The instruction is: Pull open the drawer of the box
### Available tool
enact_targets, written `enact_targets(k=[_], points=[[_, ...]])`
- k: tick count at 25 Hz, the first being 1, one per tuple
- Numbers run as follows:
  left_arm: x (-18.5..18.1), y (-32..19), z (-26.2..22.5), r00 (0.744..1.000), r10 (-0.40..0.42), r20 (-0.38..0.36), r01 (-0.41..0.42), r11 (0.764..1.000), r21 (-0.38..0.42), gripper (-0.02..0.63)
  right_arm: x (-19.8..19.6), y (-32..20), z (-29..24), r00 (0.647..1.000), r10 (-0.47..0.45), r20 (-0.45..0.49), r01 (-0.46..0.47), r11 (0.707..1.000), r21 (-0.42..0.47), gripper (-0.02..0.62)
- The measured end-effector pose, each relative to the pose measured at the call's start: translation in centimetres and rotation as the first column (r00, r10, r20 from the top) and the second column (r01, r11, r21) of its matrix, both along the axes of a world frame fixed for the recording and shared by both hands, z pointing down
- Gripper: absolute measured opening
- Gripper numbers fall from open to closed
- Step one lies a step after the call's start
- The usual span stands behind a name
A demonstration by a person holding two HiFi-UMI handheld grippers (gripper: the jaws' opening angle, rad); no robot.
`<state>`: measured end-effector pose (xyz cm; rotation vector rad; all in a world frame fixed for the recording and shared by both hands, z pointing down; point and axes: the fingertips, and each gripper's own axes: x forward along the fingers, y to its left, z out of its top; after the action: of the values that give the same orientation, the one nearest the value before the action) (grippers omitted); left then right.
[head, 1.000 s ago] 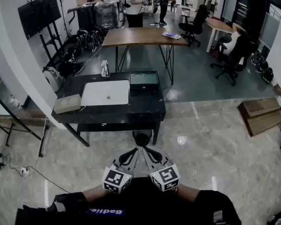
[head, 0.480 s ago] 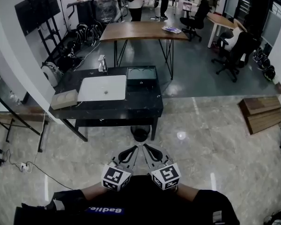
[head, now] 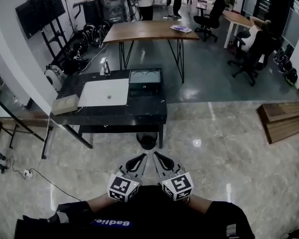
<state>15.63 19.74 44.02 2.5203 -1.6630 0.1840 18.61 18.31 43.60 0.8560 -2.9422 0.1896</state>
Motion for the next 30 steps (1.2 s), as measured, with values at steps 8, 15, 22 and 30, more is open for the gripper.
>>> enact_targets(k=[8, 15, 22, 30], points=[[1.8, -1.6, 0.3, 1.0, -0.024, 0.001, 0.024, 1.0, -0.015, 0.002, 1.8, -1.7, 0.8, 1.0, -0.015, 0.013, 0.016, 1.0, -0.022, 0.0], [0.5, -4.5, 0.4, 0.999, -0.028, -0.019, 0.028, 1.0, -0.008, 0.002, 0.6, -4.6, 1.2, 1.0, -0.014, -0.001, 0.014, 0.999, -0.03, 0.0], [-2.8, -10.3, 1.3, 0.999, 0.027, -0.032, -0.027, 1.0, 0.005, 0.002, -2.3, -10.1, 1.3, 0.998, 0.043, -0.037, -0.043, 0.999, -0.002, 0.0], [-10.2, -18.4, 0.6, 0.995, 0.065, -0.076, -0.065, 0.998, 0.001, 0.002, -9.3, -18.1, 0.7, 0.994, 0.089, -0.061, -0.09, 0.996, -0.002, 0.0]])
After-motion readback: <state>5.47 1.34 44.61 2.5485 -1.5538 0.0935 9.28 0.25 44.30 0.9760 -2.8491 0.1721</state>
